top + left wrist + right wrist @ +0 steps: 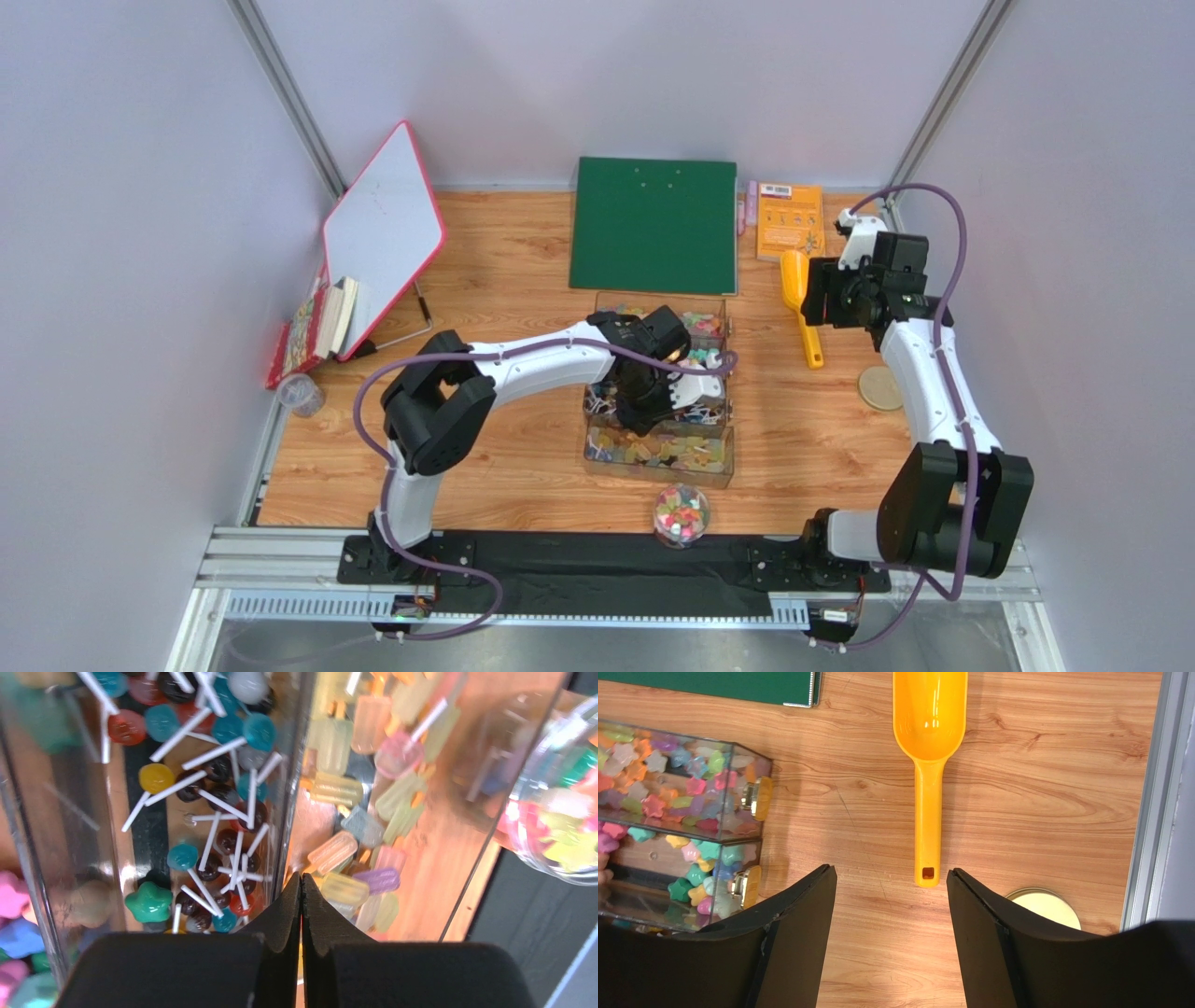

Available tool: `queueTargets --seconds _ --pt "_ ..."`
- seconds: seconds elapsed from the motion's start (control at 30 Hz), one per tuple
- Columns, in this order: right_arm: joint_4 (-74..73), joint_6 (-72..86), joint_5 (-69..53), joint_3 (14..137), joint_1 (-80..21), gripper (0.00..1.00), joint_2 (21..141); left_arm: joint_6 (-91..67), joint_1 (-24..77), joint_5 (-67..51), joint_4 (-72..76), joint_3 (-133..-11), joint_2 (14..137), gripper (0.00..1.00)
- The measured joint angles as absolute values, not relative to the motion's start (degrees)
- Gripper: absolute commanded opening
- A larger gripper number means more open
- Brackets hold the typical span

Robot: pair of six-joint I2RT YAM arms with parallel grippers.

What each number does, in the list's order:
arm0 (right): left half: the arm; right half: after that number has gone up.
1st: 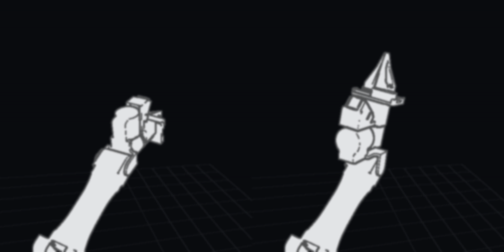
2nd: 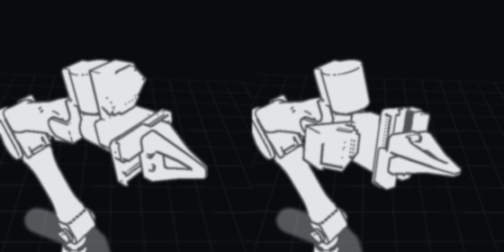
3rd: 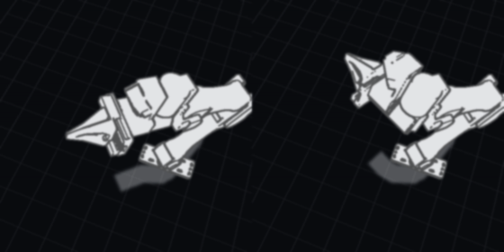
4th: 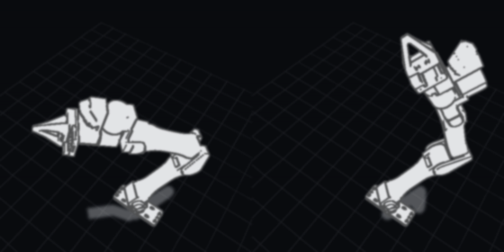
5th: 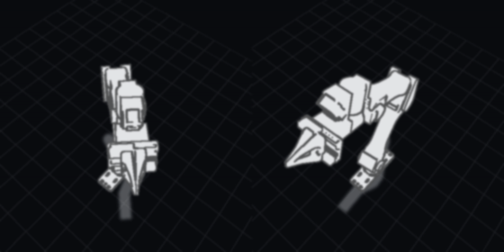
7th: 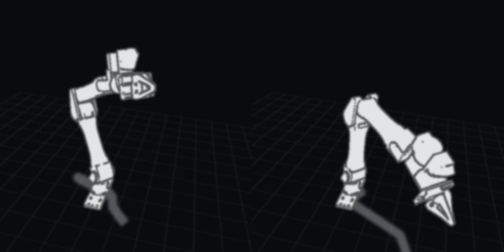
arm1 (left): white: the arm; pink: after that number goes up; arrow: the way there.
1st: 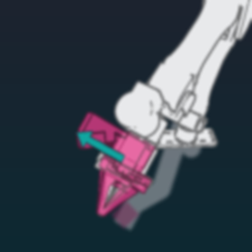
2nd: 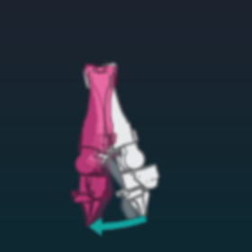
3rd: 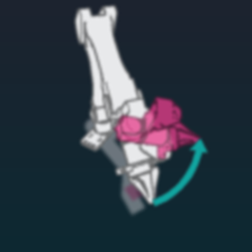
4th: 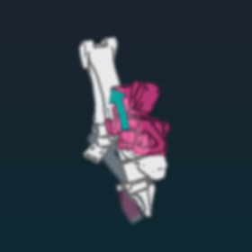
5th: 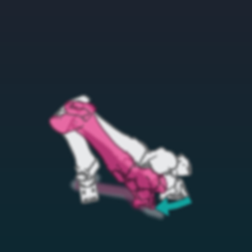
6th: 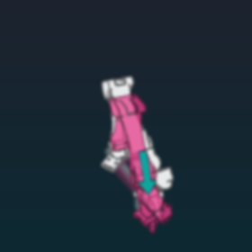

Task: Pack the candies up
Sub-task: Move the storage box to the center of the board.

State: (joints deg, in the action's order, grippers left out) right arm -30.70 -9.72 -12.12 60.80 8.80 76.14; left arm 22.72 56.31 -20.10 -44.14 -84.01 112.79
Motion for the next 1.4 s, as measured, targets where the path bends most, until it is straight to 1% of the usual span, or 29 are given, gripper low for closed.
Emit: queueTargets --seconds 0.37,0.4,0.47,0.5,0.53,0.57,0.6,0.67,0.7,0.73,0.77,0.8,0.9,0.93,1.0,1.1,1.3,1.4 --pt "-30.7 -10.2 -12.6 60.8 8.8 0.64 79.0 23.6 51.9 -20.3 -44.8 -90.7 117.7 0.00" --pt "-30.7 -10.4 -12.5 60.8 8.8 0.64 79.0 23.6 51.9 -20.5 -44.9 -90.8 117.7 0.08" --pt "-30.7 -11.0 -12.5 60.8 9.0 0.68 79.0 23.7 51.9 -21.0 -45.2 -90.8 117.6 0.23" --pt "-30.7 -11.2 -12.5 60.8 9.2 0.72 79.0 23.9 51.9 -21.4 -45.3 -90.9 117.6 0.38" --pt "-30.7 -11.4 -12.3 60.8 9.6 0.81 79.0 23.9 51.8 -21.9 -45.5 -90.9 117.3 0.42" --pt "-30.7 -11.8 -12.3 60.8 10.3 0.85 78.9 23.8 51.8 -22.3 -45.8 -90.8 116.9 0.46" --pt "-30.8 -12.1 -12.3 60.8 11.1 0.86 78.8 23.6 51.8 -22.6 -46.4 -90.8 116.0 0.55" --pt "-31.2 -13.4 -12.6 60.8 13.4 0.89 78.4 23.3 51.7 -22.6 -46.7 -90.8 112.8 0.66" --pt "-31.8 -14.5 -13.1 60.8 14.9 0.92 78.0 23.6 51.7 -22.2 -46.7 -90.8 111.3 0.80" --pt "-32.3 -15.3 -13.4 60.7 15.9 0.95 77.6 23.7 51.6 -21.8 -46.6 -90.8 109.2 0.87" --pt "-32.4 -16.6 -13.6 60.2 17.1 0.96 77.0 23.6 51.6 -21.2 -46.5 -91.0 107.1 0.92" --pt "-32.8 -17.8 -13.6 59.5 18.1 0.96 76.4 23.5 51.6 -20.3 -46.6 -91.5 105.2 0.99" --pt "-33.9 -20.6 -13.4 58.1 20.6 0.98 75.9 22.0 51.2 -16.4 -46.4 -94.2 100.7 1.00" --pt "-34.3 -21.3 -13.3 57.8 21.3 1.00 76.3 21.0 51.0 -15.0 -46.4 -95.5 100.1 1.00" --pt "-35.2 -22.8 -13.3 57.8 23.0 1.00 77.8 19.4 50.2 -12.8 -46.5 -98.1 100.1 1.00" --pt "-35.1 -25.0 -13.0 57.3 24.7 1.00 80.7 16.8 47.9 -11.0 -48.1 -102.3 102.0 1.00" --pt "-33.6 -30.5 -12.6 52.2 25.7 1.00 82.5 13.9 41.9 -12.4 -52.4 -107.4 107.0 1.00" --pt "-33.1 -32.6 -13.1 51.7 26.3 1.00 84.0 13.7 41.5 -11.7 -54.4 -109.3 109.0 1.00"
